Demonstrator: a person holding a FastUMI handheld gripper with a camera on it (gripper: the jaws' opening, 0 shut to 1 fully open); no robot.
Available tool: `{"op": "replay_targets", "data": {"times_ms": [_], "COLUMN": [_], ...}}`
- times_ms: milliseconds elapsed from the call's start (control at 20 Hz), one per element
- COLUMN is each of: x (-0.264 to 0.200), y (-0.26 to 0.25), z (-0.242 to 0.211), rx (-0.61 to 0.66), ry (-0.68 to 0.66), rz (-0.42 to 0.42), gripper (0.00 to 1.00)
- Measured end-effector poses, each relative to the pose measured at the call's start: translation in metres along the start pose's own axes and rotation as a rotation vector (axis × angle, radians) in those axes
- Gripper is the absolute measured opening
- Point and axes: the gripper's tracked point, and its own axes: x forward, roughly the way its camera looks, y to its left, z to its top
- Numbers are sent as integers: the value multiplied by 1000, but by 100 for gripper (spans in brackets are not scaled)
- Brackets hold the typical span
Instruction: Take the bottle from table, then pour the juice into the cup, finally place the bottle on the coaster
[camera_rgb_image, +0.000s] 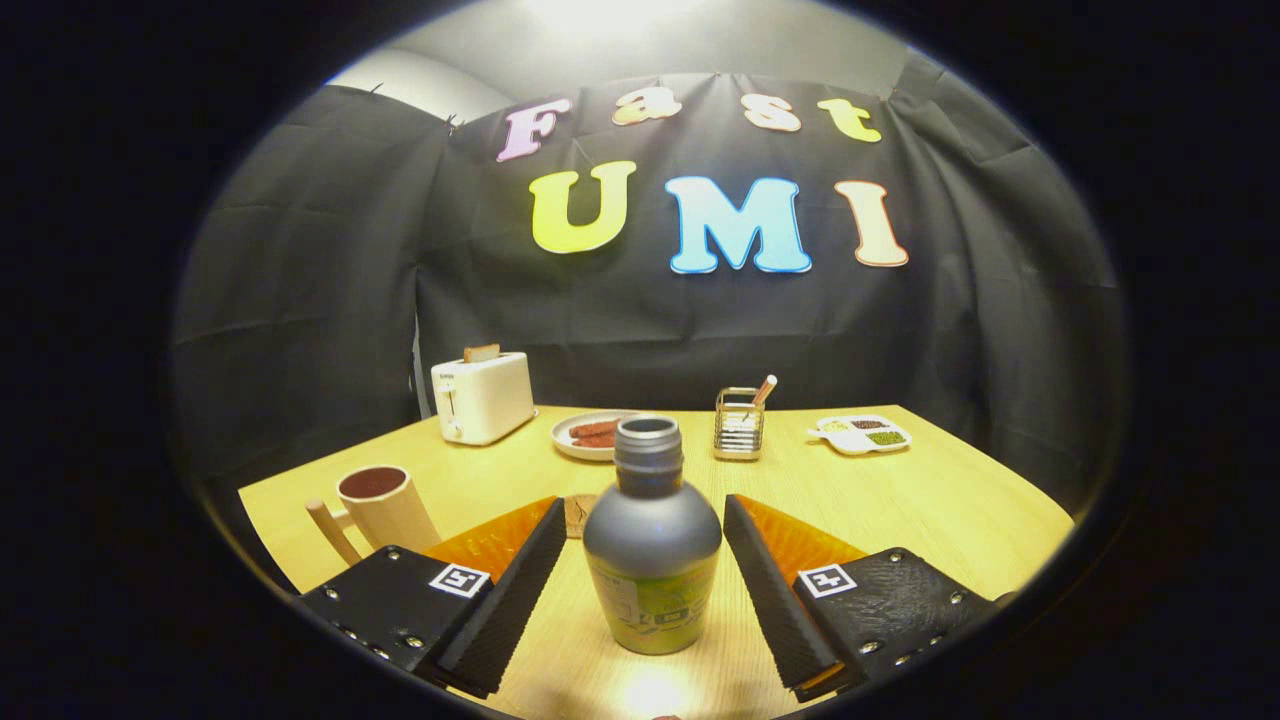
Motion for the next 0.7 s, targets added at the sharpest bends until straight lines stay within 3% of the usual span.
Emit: {"op": "replay_targets", "data": {"times_ms": [700], "x": [10], "y": [-1], "z": [-59], "rx": [41], "ry": [151], "rz": [16], "gripper": [97]}}
